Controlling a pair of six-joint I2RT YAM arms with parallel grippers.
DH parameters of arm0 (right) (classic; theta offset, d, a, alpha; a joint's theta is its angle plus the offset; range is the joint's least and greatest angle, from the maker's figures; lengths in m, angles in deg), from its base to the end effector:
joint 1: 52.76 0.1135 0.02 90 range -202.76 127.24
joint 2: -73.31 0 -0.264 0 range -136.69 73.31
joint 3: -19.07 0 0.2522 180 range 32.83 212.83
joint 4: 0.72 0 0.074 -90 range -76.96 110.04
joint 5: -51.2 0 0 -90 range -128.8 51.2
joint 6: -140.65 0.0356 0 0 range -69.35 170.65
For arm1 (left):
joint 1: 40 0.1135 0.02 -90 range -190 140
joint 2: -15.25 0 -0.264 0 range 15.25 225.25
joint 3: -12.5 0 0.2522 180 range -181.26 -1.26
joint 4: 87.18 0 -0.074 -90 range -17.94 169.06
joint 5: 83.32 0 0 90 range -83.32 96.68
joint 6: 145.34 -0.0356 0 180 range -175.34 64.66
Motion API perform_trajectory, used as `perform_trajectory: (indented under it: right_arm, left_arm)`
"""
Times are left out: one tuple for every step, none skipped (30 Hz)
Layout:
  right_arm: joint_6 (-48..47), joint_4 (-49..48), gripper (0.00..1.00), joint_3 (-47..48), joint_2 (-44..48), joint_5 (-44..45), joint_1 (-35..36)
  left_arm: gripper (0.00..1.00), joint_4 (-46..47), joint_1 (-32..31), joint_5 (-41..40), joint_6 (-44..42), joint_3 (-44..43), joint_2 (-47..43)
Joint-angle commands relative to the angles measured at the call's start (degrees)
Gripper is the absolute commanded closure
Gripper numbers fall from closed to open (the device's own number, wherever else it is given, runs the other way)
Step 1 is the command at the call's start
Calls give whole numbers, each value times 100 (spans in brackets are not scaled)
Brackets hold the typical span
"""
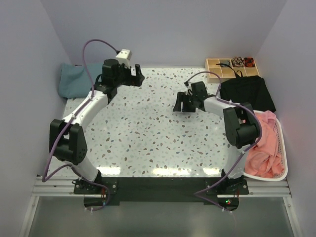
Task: Fold and stack the t-shirts
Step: Put the neatly folded tshirt into the corner of the board with the left arm
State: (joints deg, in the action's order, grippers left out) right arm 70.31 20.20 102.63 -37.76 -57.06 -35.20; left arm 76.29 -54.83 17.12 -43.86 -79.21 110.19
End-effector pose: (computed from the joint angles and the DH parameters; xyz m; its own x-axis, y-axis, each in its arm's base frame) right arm 0.3877 0.1344 0.1627 -0.8348 0.0709 -0.5460 -0.2165 0.8695 0.4440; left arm 0.3822 -0.1079 0.3255 -0.4032 -0.0957 -0.9101 0.3432 0.9061 -0.2473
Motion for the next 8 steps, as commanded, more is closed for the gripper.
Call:
perform_trajectory:
  right_arm:
    - [-199,224,33,-404,673,559,151]
    - [-234,233,33,-493,857,743,203]
    - [-243,199,33,-589,946,841,204]
    - [-261,190,33,-782,1051,946,239]
    - [-261,146,33,-897,1243,1173,256]
    - [-270,102,33,-1002,1350,1289,274]
    - [-305,93,33,-1169,1438,1412,300]
    - [-331,84,33,-1266,1534,1639,318]
  left_arm:
    - [0,407,-922,-777,38,683,-546]
    - [0,504,-1056,-919,29,876,-651]
    - [0,557,-1170,-1025,47,1139,-652]
    - [0,540,-1354,-1339,82,1229,-660]
    - [0,523,-1443,-1429,73,1317,-643]
    - [0,479,-1531,-1543,47,1457,-634]
    - [0,409,-1653,-1684,29,1484,-591]
    - [0,321,-1716,-1764,29,1537,-582]
